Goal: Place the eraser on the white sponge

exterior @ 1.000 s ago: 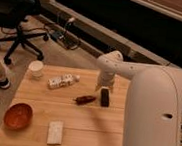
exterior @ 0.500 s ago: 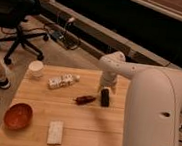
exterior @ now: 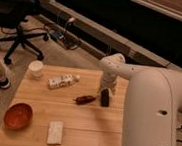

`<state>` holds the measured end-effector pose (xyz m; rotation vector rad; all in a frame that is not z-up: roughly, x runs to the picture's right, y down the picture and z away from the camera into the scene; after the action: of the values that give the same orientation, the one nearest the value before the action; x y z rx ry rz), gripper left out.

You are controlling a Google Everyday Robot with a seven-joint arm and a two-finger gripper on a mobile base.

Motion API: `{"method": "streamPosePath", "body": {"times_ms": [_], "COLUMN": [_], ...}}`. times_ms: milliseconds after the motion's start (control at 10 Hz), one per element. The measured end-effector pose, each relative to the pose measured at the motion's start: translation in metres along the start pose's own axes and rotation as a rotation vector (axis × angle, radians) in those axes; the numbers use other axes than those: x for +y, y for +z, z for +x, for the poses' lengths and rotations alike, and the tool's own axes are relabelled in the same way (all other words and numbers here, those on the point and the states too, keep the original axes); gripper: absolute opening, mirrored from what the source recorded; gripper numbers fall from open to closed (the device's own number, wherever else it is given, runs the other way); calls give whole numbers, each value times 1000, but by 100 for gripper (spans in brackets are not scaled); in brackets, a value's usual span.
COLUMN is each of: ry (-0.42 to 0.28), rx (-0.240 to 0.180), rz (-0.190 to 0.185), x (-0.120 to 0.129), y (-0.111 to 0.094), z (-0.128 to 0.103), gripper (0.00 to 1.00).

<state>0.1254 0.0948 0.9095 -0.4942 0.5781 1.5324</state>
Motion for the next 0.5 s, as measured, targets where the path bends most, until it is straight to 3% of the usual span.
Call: {"method": "streamPosePath", "body": {"times_ms": [500], "ry": [12], "rx": [16], "rz": [1], "x": [3], "y": [14], "z": [4], "gripper": [63]}}
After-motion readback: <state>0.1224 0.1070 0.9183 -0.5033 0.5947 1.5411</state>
